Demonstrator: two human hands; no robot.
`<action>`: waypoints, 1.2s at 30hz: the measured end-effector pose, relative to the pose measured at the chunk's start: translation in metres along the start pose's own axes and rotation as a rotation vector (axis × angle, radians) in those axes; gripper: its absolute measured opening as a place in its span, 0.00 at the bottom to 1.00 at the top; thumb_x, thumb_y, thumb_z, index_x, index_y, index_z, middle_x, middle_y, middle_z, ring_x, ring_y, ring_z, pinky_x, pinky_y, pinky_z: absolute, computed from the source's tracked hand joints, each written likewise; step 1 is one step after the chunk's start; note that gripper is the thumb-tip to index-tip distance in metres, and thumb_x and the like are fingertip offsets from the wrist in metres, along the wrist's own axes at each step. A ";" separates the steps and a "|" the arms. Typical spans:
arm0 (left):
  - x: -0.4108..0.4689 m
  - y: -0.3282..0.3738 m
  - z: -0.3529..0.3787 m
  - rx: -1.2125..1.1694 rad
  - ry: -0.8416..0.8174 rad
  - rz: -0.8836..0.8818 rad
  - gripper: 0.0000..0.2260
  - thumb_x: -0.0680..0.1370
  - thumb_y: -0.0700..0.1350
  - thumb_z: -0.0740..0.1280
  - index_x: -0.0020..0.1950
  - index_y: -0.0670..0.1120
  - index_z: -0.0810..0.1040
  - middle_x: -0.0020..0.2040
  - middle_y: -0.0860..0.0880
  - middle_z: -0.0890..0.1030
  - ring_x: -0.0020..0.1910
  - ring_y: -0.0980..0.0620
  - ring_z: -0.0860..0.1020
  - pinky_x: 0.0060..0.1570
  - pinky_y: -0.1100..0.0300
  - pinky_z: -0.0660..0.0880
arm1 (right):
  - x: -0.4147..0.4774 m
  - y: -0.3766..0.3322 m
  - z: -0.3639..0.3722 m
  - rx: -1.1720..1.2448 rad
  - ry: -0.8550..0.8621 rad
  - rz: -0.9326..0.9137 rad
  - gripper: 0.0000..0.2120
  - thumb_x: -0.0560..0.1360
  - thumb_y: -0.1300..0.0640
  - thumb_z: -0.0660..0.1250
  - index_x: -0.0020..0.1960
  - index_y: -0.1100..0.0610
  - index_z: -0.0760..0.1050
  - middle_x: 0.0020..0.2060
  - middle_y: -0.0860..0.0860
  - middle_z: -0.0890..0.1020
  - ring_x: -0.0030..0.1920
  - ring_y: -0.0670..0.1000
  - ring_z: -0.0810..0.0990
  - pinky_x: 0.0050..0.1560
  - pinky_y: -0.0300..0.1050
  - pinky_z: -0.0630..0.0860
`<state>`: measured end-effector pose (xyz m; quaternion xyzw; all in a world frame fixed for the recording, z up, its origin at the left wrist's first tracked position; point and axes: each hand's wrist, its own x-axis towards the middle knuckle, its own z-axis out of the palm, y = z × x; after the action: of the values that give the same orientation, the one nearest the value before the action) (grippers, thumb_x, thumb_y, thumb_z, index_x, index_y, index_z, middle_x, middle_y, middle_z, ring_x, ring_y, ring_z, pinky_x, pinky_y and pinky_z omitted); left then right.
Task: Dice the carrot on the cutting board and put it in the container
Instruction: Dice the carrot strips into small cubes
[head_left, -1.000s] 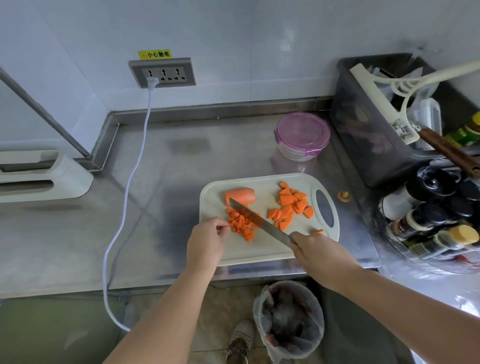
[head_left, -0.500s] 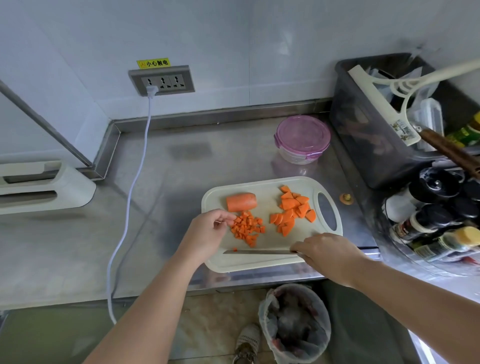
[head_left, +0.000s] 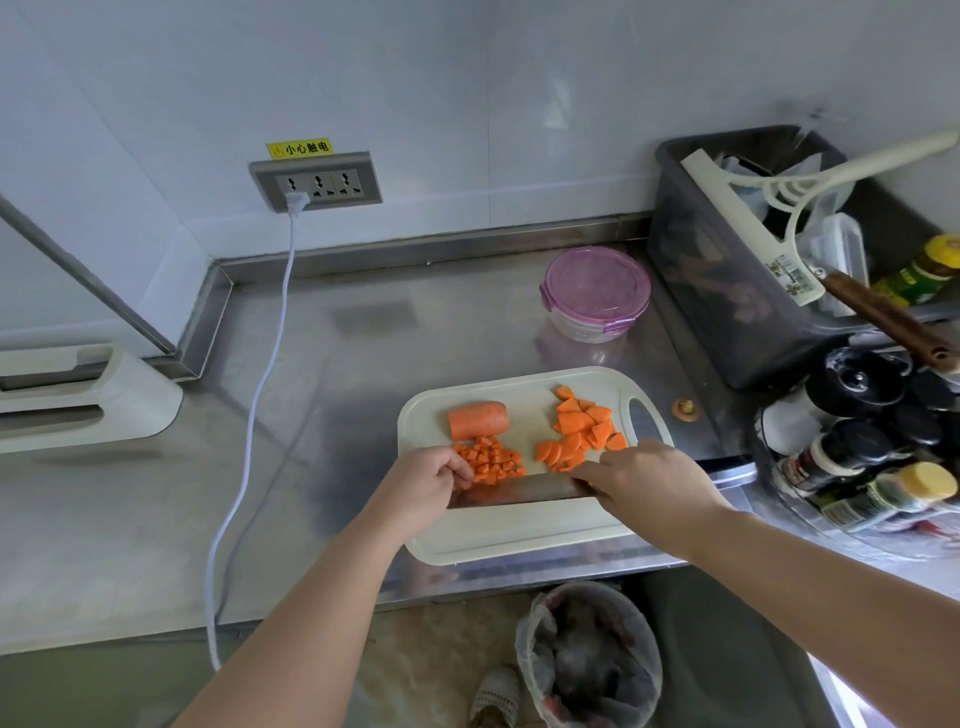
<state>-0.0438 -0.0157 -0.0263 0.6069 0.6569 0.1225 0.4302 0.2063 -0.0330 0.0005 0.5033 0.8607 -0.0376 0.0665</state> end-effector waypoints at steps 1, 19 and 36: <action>0.003 0.000 0.002 0.015 -0.015 -0.008 0.18 0.81 0.36 0.53 0.42 0.53 0.77 0.46 0.54 0.81 0.51 0.54 0.79 0.58 0.57 0.75 | 0.000 0.000 -0.002 -0.021 0.019 -0.013 0.11 0.79 0.57 0.62 0.59 0.48 0.76 0.38 0.48 0.77 0.37 0.53 0.70 0.36 0.42 0.64; 0.017 0.020 0.003 0.253 0.277 0.155 0.15 0.79 0.37 0.59 0.58 0.48 0.81 0.60 0.50 0.79 0.58 0.50 0.77 0.58 0.57 0.72 | -0.017 0.028 -0.003 -0.005 0.125 0.030 0.15 0.59 0.63 0.78 0.40 0.49 0.79 0.25 0.47 0.75 0.23 0.53 0.72 0.25 0.42 0.70; 0.063 0.067 0.073 0.610 0.066 0.233 0.12 0.77 0.47 0.67 0.60 0.51 0.77 0.57 0.50 0.76 0.57 0.47 0.76 0.53 0.54 0.75 | -0.047 0.052 -0.006 0.613 0.054 0.634 0.06 0.79 0.56 0.60 0.46 0.49 0.74 0.29 0.44 0.71 0.37 0.53 0.73 0.39 0.48 0.70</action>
<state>0.0616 0.0301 -0.0508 0.7746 0.6031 -0.0117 0.1902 0.2745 -0.0473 0.0141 0.7398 0.6143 -0.2557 -0.1002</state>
